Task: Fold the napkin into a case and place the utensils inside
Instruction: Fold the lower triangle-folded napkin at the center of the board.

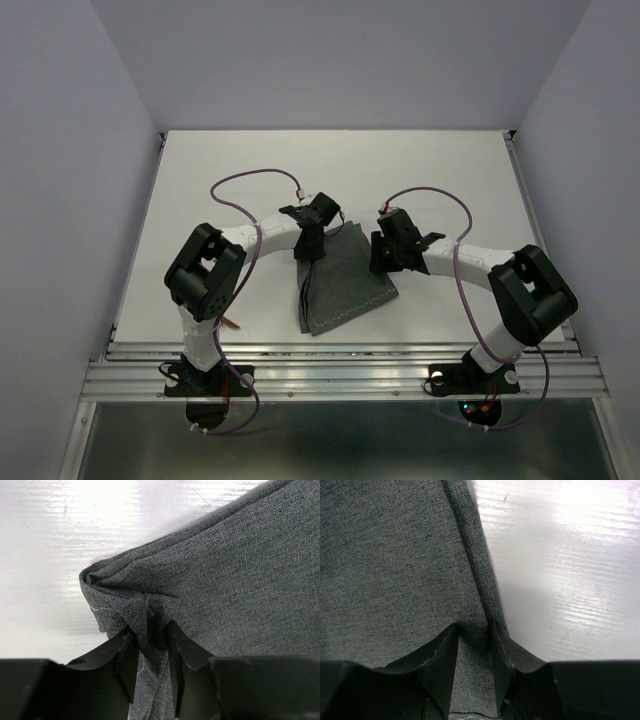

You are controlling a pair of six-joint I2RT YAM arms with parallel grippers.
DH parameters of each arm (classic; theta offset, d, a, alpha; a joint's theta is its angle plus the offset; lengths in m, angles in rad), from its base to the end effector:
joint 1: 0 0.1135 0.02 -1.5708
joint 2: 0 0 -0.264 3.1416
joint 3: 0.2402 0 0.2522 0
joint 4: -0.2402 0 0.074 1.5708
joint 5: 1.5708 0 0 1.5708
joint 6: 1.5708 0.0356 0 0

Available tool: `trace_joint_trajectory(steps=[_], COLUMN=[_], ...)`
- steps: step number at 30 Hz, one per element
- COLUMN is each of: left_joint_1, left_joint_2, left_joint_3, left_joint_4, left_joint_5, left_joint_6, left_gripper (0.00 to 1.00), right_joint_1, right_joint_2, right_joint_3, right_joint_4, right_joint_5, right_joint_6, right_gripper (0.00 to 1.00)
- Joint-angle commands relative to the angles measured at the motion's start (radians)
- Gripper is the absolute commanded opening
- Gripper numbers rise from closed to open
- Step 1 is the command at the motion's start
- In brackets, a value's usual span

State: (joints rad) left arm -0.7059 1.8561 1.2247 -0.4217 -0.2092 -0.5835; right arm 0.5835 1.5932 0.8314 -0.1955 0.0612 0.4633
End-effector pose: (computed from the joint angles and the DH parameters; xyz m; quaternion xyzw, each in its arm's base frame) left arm 0.2950 -0.2417 0.1761 0.0321 0.9612 -0.0723 0.2641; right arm 0.2579 0.1677 0.1622 -0.0480 0.9517 0.1256 0.2760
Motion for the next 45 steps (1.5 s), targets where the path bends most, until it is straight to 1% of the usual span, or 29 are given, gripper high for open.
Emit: trace_joint_trajectory(steps=[1, 4, 5, 6, 7, 9, 14, 16, 18, 19, 22, 23, 25, 29, 33, 45], left_joint_1=[-0.006, -0.007, -0.006, -0.006, -0.006, -0.007, -0.006, -0.004, -0.004, -0.003, 0.005, 0.006, 0.014, 0.029, 0.046, 0.103], left_joint_2=[0.0, 0.003, 0.005, 0.006, 0.005, 0.005, 0.003, 0.0, -0.005, -0.005, -0.015, -0.018, -0.024, -0.023, -0.006, -0.006], left_joint_3=[0.044, 0.05, 0.055, 0.055, 0.058, 0.058, 0.065, 0.067, 0.078, 0.079, 0.084, 0.085, 0.09, 0.098, 0.105, 0.11], left_joint_4=[-0.042, -0.051, -0.052, -0.054, -0.057, -0.055, -0.049, -0.046, -0.046, -0.045, -0.028, -0.023, -0.016, -0.002, 0.009, 0.037], left_joint_5=[-0.05, -0.053, -0.055, -0.056, -0.058, -0.053, -0.03, -0.019, -0.015, -0.006, 0.036, 0.043, 0.063, 0.099, 0.119, 0.149], left_joint_6=[0.001, -0.001, -0.002, -0.006, -0.016, -0.024, -0.033, -0.035, -0.042, -0.047, -0.058, -0.059, -0.07, -0.085, -0.108, -0.159], left_gripper=[0.33, 0.25, 0.17, 0.13, 0.05, 0.0, 0.0, 0.0, 0.0, 0.0, 0.0, 0.0, 0.0, 0.0, 0.0, 0.0], right_joint_1=[-0.001, -0.001, -0.001, -0.001, -0.001, -0.001, -0.001, -0.001, -0.001, -0.001, -0.001, -0.001, -0.001, -0.001, -0.001, -0.001], right_joint_2=[-0.038, -0.03, -0.024, -0.019, -0.015, -0.004, 0.008, 0.011, 0.011, 0.014, 0.014, 0.016, 0.016, 0.011, 0.004, 0.001], right_joint_3=[0.025, 0.02, 0.017, 0.015, 0.014, 0.011, 0.008, 0.005, 0.003, -0.003, -0.014, -0.02, -0.029, -0.049, -0.064, -0.094], right_joint_4=[-0.004, -0.001, -0.001, -0.001, -0.001, -0.001, -0.001, 0.001, 0.002, 0.005, 0.019, 0.021, 0.028, 0.037, 0.044, 0.054], right_joint_5=[0.022, 0.019, 0.017, 0.017, 0.02, 0.026, 0.045, 0.042, 0.037, 0.028, 0.006, 0.003, -0.001, -0.012, -0.018, -0.034], right_joint_6=[-0.012, -0.014, -0.014, -0.012, -0.012, -0.011, -0.015, -0.018, -0.018, -0.018, -0.014, -0.012, -0.005, 0.003, 0.009, 0.021], right_gripper=[0.38, 0.38, 0.37, 0.37, 0.37, 0.37, 0.43, 0.43, 0.39, 0.33, 0.22, 0.15, 0.07, 0.02, 0.01, 0.01])
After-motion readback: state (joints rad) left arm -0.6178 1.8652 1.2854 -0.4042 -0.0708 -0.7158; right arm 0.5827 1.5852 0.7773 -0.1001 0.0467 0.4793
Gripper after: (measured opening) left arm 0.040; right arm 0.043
